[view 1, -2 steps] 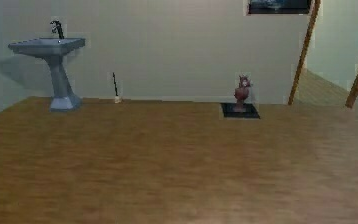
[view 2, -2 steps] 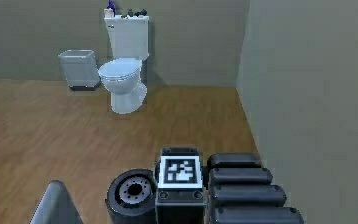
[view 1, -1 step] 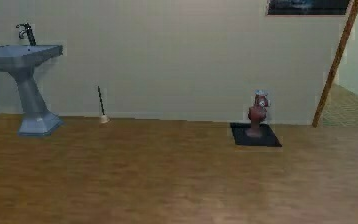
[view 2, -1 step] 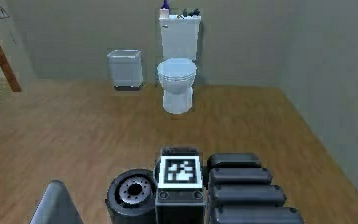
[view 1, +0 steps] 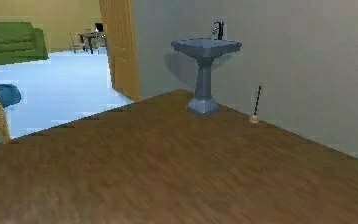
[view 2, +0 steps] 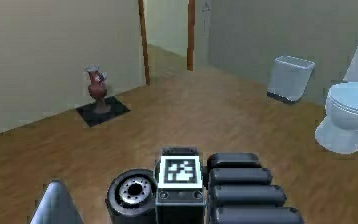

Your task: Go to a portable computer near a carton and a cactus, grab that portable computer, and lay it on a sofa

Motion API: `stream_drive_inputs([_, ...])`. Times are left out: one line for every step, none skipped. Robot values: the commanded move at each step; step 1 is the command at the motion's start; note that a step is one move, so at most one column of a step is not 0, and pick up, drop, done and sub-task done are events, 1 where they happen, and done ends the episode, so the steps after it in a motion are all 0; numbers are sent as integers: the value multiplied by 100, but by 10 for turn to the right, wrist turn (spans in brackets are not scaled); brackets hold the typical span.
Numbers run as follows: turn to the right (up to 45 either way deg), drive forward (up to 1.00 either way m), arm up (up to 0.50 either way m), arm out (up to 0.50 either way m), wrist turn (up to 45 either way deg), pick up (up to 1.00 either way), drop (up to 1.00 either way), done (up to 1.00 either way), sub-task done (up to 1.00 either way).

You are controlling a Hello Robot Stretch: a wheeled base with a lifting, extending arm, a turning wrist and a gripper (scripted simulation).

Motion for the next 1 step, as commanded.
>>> stream_drive_inputs([-300,0,0,0,0,0,0,0,0])
